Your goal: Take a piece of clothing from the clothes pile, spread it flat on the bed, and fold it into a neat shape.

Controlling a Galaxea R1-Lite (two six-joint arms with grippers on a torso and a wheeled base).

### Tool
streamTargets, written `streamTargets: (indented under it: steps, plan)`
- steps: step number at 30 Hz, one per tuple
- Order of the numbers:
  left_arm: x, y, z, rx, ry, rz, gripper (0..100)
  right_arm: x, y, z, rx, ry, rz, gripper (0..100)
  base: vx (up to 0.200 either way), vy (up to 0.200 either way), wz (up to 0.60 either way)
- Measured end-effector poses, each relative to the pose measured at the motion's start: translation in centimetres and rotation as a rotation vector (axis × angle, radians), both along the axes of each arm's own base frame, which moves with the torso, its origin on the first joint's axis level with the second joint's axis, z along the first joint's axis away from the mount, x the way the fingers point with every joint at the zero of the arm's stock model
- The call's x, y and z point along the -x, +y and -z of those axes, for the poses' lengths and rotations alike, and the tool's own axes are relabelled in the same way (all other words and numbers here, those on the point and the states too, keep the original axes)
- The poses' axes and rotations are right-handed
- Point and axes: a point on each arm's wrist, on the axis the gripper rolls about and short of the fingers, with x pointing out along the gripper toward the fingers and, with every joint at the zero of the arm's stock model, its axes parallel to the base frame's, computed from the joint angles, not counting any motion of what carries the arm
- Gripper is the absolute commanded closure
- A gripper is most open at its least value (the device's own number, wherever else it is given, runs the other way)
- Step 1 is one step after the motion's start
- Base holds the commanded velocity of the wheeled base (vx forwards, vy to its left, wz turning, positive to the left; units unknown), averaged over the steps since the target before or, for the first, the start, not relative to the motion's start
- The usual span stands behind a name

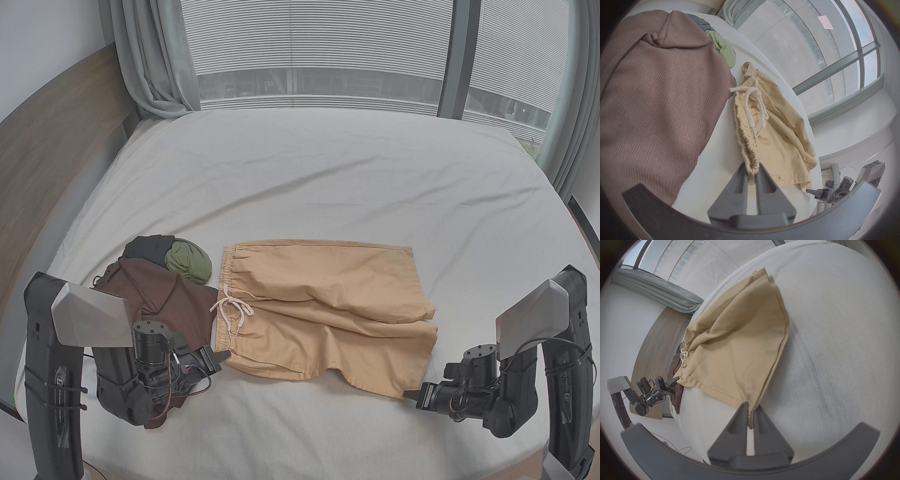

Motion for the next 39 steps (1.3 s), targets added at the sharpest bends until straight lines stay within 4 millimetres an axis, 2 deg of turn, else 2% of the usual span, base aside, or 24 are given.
streamTargets:
  steps: [13,26,39]
  plan:
    - [3.9,0.3,0.2,-0.068,0.039,0.054,100,2.1,-0.5,-1.6,0.021,0.021,-0.017,100,0.0,0.0,0.0]
    - [7.3,0.6,-1.1,-0.097,0.096,0.097,100,4.9,-1.3,-2.1,0.075,0.084,-0.053,100,0.0,0.0,0.0]
    - [9.1,1.3,-1.1,-0.133,0.138,0.139,100,5.2,-1.4,-2.4,0.104,0.072,-0.072,100,0.0,0.0,0.0]
